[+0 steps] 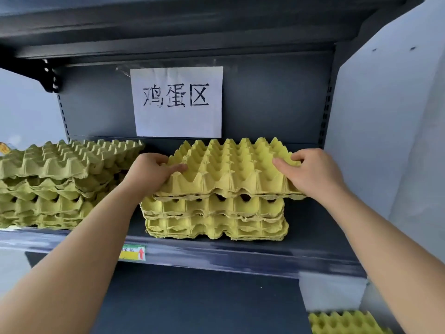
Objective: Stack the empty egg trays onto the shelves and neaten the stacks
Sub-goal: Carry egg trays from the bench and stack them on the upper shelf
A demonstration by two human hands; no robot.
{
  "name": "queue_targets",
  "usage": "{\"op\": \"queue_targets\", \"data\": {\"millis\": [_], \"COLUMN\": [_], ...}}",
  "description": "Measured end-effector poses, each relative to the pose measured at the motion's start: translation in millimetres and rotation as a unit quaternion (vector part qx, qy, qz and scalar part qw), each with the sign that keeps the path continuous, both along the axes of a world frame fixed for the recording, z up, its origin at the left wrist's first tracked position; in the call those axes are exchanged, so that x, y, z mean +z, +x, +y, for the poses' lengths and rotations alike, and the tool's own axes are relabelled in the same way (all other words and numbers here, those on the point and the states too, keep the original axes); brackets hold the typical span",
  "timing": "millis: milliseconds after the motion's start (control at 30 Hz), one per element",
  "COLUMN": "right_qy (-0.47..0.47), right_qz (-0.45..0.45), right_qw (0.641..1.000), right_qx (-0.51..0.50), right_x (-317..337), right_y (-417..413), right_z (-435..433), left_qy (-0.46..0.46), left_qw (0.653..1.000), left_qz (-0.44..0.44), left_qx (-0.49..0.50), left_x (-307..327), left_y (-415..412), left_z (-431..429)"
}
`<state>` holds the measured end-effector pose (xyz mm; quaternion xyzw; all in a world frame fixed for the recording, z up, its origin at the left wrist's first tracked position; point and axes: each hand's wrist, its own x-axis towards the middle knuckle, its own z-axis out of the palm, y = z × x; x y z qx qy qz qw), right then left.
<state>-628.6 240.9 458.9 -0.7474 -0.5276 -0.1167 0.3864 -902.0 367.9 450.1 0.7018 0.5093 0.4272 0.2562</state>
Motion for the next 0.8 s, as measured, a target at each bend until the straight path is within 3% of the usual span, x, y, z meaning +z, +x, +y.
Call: {"op": "queue_targets", "data": {"millis": [267, 533, 800], "right_qy": [-0.027, -0.050, -0.039], "right_qz": [0.061, 0.043, -0.030], "right_qw": [0.997, 0.997, 0.997], "right_qx": [-0.026, -0.049, -0.065], "right_x": [-16.5, -23.3, -6.9], "right_y": [2.2, 2.9, 5.1], "right_z": [0.2, -1.1, -21.1], "left_qy": [0.006, 0.025, 0.201], "left_qw": [0.999, 0.997, 0.961], "left_qz": [0.028, 0.060, 0.187], "left_qx": [-0.039, -0.036, 0.029], "left_x": [-17.0, -23.4, -4.5], "left_y": [3.2, 6.2, 25.3], "left_z": [12.7, 16.3, -16.8]}}
